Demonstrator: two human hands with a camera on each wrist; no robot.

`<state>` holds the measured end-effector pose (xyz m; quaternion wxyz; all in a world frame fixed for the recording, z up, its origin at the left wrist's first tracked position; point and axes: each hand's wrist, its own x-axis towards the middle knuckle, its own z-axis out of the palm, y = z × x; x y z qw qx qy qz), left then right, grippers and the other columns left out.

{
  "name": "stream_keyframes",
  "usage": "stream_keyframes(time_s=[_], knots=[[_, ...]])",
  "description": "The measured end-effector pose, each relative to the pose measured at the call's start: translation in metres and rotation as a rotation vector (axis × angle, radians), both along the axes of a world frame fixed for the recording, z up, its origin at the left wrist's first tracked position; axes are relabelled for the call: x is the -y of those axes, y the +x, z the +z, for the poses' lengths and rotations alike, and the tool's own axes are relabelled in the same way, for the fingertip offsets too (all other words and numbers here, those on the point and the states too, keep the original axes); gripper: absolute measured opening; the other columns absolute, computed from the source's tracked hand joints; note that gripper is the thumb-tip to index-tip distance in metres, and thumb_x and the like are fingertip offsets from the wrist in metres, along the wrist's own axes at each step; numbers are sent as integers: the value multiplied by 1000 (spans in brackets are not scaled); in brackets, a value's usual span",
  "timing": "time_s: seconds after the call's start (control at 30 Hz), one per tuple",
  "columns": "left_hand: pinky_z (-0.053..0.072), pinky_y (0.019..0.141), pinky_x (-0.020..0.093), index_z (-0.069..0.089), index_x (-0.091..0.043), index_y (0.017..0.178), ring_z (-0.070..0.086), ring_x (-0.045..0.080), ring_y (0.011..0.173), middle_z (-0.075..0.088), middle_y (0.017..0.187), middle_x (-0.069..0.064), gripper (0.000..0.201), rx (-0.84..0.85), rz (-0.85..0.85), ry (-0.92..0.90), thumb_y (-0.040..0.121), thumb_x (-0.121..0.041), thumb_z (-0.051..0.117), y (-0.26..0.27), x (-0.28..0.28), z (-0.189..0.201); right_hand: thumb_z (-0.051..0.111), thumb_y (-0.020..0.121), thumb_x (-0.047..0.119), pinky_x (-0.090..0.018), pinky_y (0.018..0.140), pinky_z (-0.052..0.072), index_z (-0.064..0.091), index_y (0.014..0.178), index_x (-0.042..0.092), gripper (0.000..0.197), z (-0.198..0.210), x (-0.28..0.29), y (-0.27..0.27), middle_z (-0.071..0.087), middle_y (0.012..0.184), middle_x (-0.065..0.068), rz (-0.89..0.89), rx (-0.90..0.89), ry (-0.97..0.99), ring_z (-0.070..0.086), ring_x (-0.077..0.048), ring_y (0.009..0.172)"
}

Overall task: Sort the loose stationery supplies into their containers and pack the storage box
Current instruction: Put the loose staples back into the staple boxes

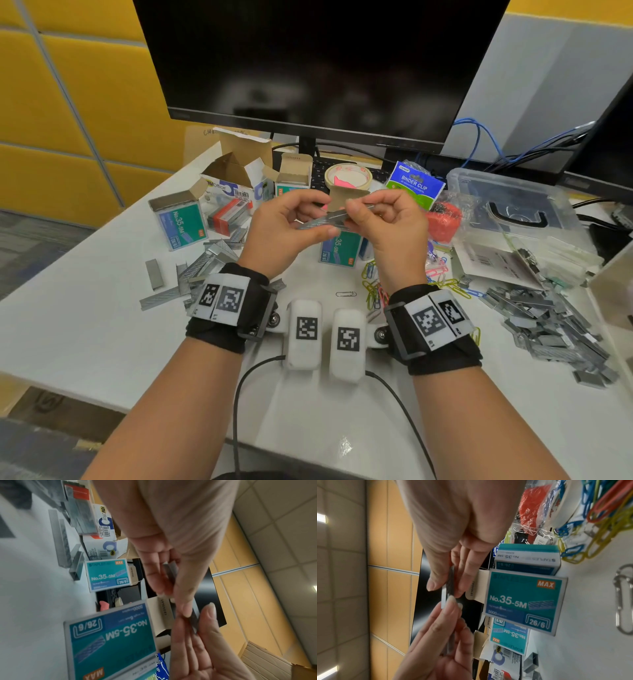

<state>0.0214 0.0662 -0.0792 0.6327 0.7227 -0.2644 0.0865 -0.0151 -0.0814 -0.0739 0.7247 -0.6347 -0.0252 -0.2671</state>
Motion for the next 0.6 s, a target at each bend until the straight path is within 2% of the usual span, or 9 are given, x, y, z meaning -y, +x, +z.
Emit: stream_keyframes(time_s=[0.1,0.2,0.43,0.53,0.6], knots=[[56,72,22,60,-30,99,65,12,83,67,87,-1,40,33,13,-32,72,-7,78,-1,-1,0,72,78,6,-38,73,58,58,80,16,18,0,0,-1,67,80,-8,21,-22,-68,67,-25,80],[53,71,17,59,-29,99,64,5,83,66,88,-3,40,44,26,-63,71,-6,77,-1,0,1,72,78,9,-35,71,57,59,80,18,17,0,0,-2,67,83,-8,19,-40,-115,66,-25,82],[53,75,14,57,-18,104,65,-2,91,66,97,-5,40,8,-70,-110,76,7,70,-3,3,0,73,78,8,-39,75,57,60,82,17,16,-1,-1,0,69,88,-8,20,-60,-180,66,-25,86],[53,76,16,55,-16,110,65,-1,94,66,99,-5,42,-10,-72,-100,77,6,69,-2,3,0,69,82,8,-35,75,57,62,83,18,13,-2,-1,0,69,87,-6,29,-53,-190,67,-21,84],[54,78,17,54,-16,113,65,3,95,66,100,-2,45,-23,-68,-120,77,6,69,-2,2,1,60,89,6,-30,75,57,63,90,19,13,-2,0,0,69,89,-3,87,-49,-171,67,-16,84]])
